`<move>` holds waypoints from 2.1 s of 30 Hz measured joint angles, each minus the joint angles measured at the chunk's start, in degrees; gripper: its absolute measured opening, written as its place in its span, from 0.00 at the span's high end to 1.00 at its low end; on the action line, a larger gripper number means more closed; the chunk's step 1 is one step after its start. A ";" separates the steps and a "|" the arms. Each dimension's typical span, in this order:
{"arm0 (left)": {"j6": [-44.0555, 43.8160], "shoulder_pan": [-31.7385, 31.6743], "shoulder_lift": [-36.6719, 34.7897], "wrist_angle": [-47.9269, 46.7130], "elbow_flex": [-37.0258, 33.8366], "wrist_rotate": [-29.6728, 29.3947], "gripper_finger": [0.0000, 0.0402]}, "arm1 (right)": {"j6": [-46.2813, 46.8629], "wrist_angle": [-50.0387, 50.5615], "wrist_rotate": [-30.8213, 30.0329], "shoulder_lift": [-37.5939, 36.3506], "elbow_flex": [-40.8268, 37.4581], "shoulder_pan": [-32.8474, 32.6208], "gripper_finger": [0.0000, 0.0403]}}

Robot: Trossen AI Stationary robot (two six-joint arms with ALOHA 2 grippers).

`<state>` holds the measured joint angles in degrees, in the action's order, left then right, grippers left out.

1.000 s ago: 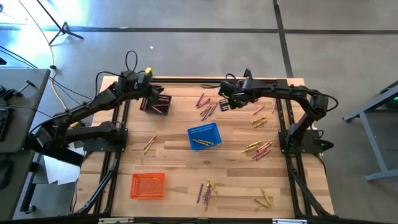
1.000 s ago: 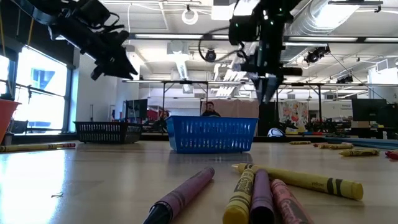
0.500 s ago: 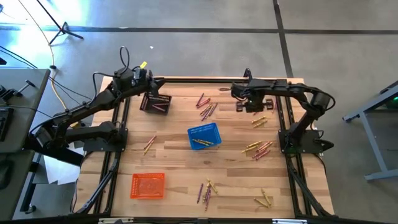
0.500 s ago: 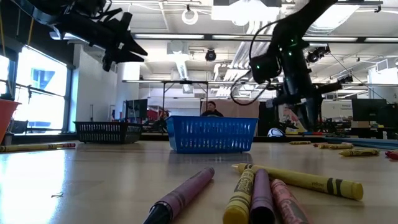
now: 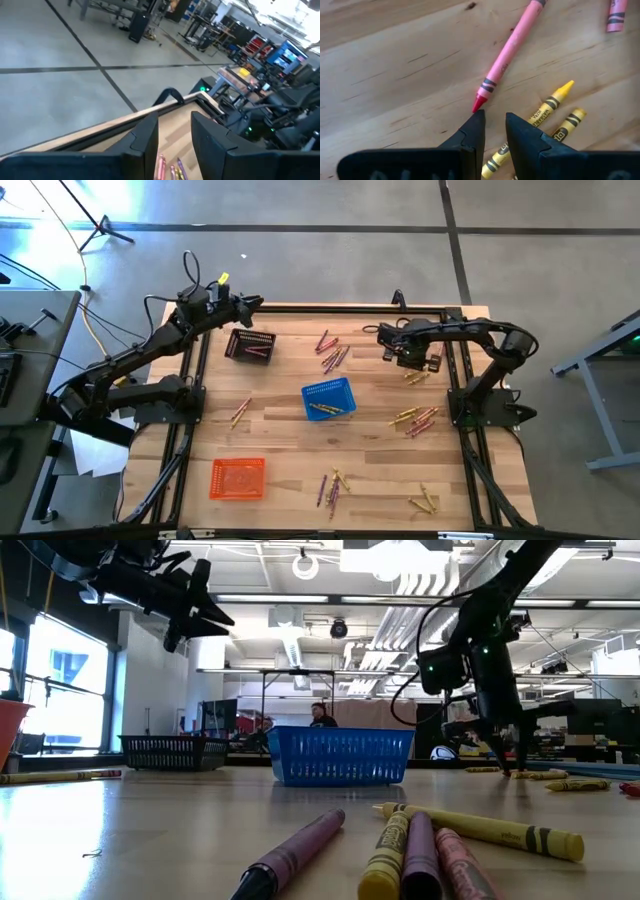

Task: Sort crayons
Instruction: Put the red crayon into the black basket

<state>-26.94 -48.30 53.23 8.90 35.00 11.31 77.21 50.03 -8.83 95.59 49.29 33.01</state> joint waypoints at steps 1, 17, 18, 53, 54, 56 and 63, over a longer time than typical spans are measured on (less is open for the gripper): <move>-0.02 -0.49 0.00 0.14 0.00 0.00 0.74 | -0.06 0.37 0.05 -0.14 0.23 0.00 0.83; 0.04 -4.99 0.00 0.05 0.00 0.47 0.74 | 8.47 -2.75 -6.97 -11.66 -4.33 4.84 0.83; 0.02 -5.13 0.00 0.05 0.00 0.52 0.74 | 9.77 -4.26 -6.70 -11.66 -5.45 5.38 0.83; 0.05 -9.02 0.00 0.01 0.00 4.74 0.74 | 12.54 -3.89 -9.75 -22.20 -9.65 7.13 0.83; 0.05 -9.02 0.00 0.01 0.00 4.76 0.74 | 12.33 -3.66 -9.78 -22.67 -9.63 7.13 0.83; 0.09 -9.06 0.00 0.01 0.00 4.74 0.74 | 11.43 -3.54 -9.76 -22.97 -9.65 7.13 0.83; 0.11 -9.06 0.00 0.03 0.00 4.98 0.74 | 11.30 -3.75 -9.25 -21.63 -11.57 7.13 0.83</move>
<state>-26.83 -57.36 53.23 8.93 35.00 16.29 88.50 46.28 -18.08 73.96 37.72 40.14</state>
